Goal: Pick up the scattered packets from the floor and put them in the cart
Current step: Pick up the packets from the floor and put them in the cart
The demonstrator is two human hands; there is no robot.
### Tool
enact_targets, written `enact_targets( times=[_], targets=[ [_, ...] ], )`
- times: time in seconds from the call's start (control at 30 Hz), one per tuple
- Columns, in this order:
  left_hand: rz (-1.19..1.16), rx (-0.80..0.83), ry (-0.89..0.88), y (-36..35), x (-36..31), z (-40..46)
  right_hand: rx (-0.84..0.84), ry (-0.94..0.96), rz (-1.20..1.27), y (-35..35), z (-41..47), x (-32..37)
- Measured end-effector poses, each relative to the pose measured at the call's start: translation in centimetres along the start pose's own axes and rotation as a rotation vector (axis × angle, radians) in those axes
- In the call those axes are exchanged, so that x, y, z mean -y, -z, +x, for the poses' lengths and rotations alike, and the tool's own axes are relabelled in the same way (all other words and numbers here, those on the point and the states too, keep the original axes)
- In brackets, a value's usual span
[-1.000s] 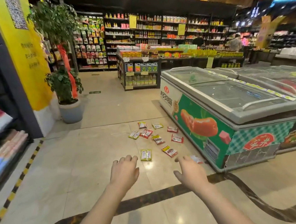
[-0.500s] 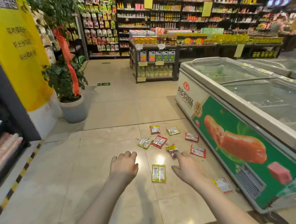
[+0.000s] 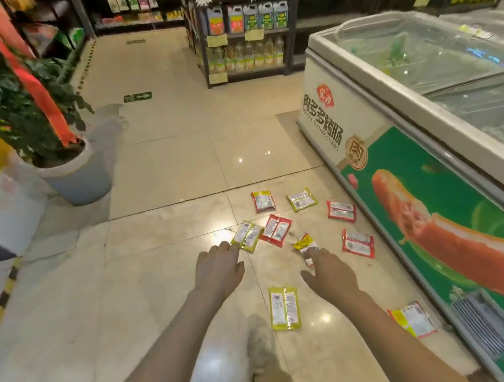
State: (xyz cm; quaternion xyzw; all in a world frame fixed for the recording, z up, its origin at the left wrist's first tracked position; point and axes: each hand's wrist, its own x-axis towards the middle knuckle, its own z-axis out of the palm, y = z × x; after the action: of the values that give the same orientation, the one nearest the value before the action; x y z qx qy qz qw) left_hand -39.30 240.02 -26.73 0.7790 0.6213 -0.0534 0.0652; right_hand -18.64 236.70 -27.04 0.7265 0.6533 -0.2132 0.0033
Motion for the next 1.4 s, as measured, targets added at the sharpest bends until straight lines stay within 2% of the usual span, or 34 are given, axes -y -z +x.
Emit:
enact_targets(
  times=[0.13, 0.27, 0.47, 0.57, 0.63, 0.83, 1.0, 1.13, 1.27, 1.4],
  targets=[
    [-0.041, 0.045, -0.007, -1.6, 1.9, 12.5, 0.063, -0.027, 0.024, -0.6, 12.0, 0.2],
    [-0.030, 0.166, -0.009, -4.0, 3.4, 24.1, 0.136, -0.088, 0.057, -1.1, 23.1, 0.2],
    [-0.067, 0.286, 0.010, -10.6, 5.5, 38.6, 0.184, -0.185, 0.075, -3.9, 37.6, -1.4],
    [-0.094, 0.317, 0.084, -16.9, 6.4, 45.0, 0.213, -0.213, 0.084, -8.4, 44.1, -2.9],
    [-0.071, 0.357, 0.069, -22.4, 6.9, 49.1, 0.222, -0.233, 0.097, -12.8, 48.4, -4.0],
    [0.002, 0.395, 0.029, -42.4, 8.9, 60.9, 0.226, -0.328, 0.060, -29.8, 62.3, -9.5],
    [-0.123, 0.472, 0.188, -57.0, 10.0, 66.6, 0.206, -0.432, 0.106, -41.9, 71.4, -14.8],
    [-0.219, 0.516, 0.277, -63.3, 10.5, 68.8, 0.218, -0.545, 0.125, -47.8, 75.7, -17.5],
    [-0.312, 0.533, 0.394, -65.7, 10.5, 69.9, 0.156, -0.780, 0.414, -50.3, 78.3, -18.4],
    [-0.544, 0.551, 0.471, -66.7, 10.8, 70.2, 0.002, -1.032, 0.808, -51.5, 79.8, -19.3]
  ],
)
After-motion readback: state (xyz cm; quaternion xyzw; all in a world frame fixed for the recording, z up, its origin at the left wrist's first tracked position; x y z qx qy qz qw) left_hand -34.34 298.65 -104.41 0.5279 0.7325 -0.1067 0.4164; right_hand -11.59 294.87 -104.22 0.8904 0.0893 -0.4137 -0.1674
